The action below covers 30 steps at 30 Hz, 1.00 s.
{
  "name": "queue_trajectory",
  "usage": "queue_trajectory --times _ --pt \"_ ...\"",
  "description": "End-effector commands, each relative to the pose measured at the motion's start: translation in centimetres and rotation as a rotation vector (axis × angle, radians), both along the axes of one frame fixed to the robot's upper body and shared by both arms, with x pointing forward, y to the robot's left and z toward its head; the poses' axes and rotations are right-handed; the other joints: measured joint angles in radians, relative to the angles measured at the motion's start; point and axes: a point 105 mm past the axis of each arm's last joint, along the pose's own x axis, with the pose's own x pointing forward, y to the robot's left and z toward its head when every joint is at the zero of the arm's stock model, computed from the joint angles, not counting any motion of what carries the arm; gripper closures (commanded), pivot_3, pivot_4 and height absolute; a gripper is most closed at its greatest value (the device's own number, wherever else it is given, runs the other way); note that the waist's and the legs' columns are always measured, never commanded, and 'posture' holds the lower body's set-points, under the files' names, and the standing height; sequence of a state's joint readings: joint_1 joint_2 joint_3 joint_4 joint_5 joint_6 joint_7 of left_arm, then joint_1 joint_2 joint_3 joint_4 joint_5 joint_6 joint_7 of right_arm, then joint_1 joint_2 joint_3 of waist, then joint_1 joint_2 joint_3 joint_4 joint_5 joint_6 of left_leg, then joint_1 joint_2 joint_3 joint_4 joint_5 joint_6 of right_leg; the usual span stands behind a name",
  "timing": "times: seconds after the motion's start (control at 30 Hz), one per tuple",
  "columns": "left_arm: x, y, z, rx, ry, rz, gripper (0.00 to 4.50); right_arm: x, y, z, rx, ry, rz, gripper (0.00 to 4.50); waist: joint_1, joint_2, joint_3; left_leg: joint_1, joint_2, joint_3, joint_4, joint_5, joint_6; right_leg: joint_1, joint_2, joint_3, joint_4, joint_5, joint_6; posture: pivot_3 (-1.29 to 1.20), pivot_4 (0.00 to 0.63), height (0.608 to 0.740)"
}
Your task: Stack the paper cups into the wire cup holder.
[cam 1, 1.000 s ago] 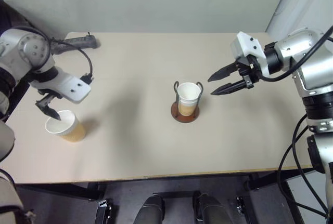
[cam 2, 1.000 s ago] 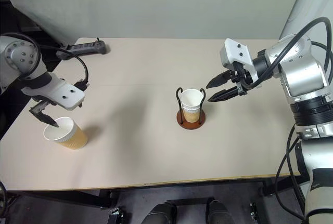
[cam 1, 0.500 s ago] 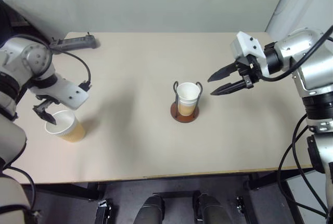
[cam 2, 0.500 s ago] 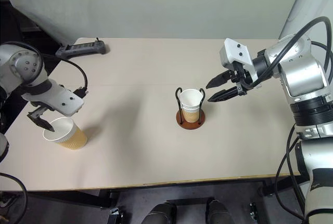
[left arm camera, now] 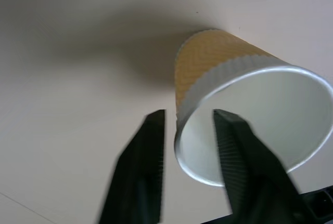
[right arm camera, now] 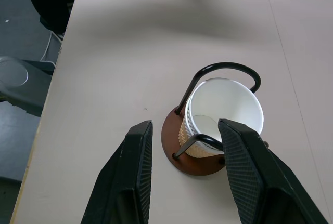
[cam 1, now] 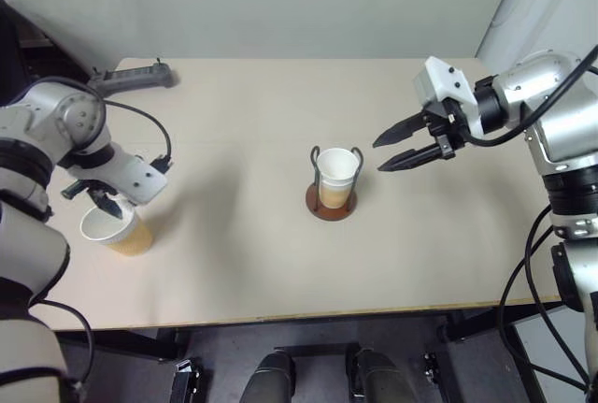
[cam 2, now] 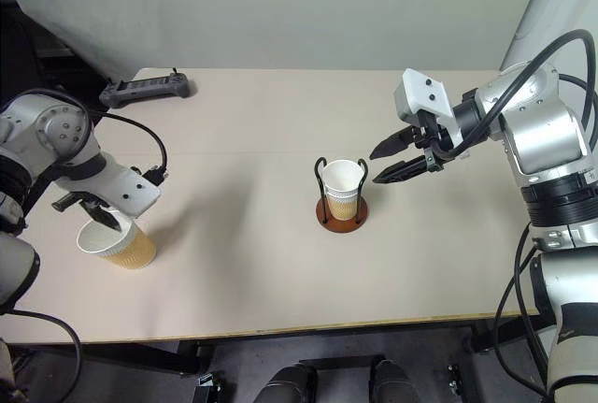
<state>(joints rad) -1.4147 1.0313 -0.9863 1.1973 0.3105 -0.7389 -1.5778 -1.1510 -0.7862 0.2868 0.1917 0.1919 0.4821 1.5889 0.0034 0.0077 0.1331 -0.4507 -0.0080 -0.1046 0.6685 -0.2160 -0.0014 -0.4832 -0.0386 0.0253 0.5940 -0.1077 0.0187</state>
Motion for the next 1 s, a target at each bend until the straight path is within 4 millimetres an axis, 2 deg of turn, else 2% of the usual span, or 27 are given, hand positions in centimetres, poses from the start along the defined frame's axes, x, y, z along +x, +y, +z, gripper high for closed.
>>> queue_trajectory --times 0.03,0.33,0.47,0.63,0.73,0.93,1.0 --pt "0.0 0.0 1.0 0.006 0.001 0.007 4.48 -0.5 -0.1 1.4 0.007 -0.052 0.009 2.50 0.000 0.000 0.000 0.000 0.000 0.000 0.000 0.000 0.000 0.000 0.000 0.000 0.000 0.000 0.000 0.00 0.150 0.740" --pt "1.3 -2.0 1.9 -0.032 -0.037 -0.009 4.48 -0.5 -0.8 1.0 -0.006 -0.045 0.002 2.50 0.001 0.000 0.000 0.000 -0.001 0.001 0.000 0.000 0.000 0.000 0.000 0.000 0.000 0.000 0.000 0.00 0.150 0.740" --pt "2.6 -4.7 2.8 -0.128 -0.095 -0.043 4.48 -0.3 -1.1 1.2 0.024 -0.058 -0.014 2.50 0.002 0.000 0.000 -0.001 0.000 0.000 0.000 0.000 0.000 0.000 -0.001 0.000 0.000 0.001 0.000 0.00 0.150 0.740" --pt "4.0 -8.2 3.9 -0.232 -0.147 -0.103 4.48 -0.4 -0.4 3.0 0.123 -0.070 0.000 2.50 0.004 0.000 0.000 -0.001 -0.003 0.003 0.001 0.000 0.001 0.000 0.001 0.001 -0.001 0.002 0.002 0.00 0.150 0.740" --pt "4.3 -9.6 4.1 -0.253 -0.154 -0.133 4.48 -0.6 0.1 3.9 0.192 -0.056 0.010 2.50 0.000 -0.001 0.000 -0.001 -0.002 0.004 0.001 0.000 0.001 0.000 0.000 0.002 -0.001 0.002 0.003 0.00 0.150 0.740" --pt "4.7 -10.9 4.1 -0.261 -0.149 -0.163 4.48 -1.5 0.4 5.0 0.277 -0.024 0.026 2.50 -0.003 0.000 0.000 -0.001 0.000 0.005 0.001 0.000 0.001 -0.001 0.001 0.002 -0.002 0.003 0.004 0.00 0.150 0.740" --pt "5.0 -12.4 4.7 -0.309 -0.165 -0.170 4.48 -1.7 0.3 4.9 0.270 -0.019 0.024 2.50 -0.001 0.000 0.000 -0.001 0.000 0.005 0.000 0.001 0.001 -0.001 0.002 0.002 -0.002 0.003 0.004 0.00 0.150 0.740"
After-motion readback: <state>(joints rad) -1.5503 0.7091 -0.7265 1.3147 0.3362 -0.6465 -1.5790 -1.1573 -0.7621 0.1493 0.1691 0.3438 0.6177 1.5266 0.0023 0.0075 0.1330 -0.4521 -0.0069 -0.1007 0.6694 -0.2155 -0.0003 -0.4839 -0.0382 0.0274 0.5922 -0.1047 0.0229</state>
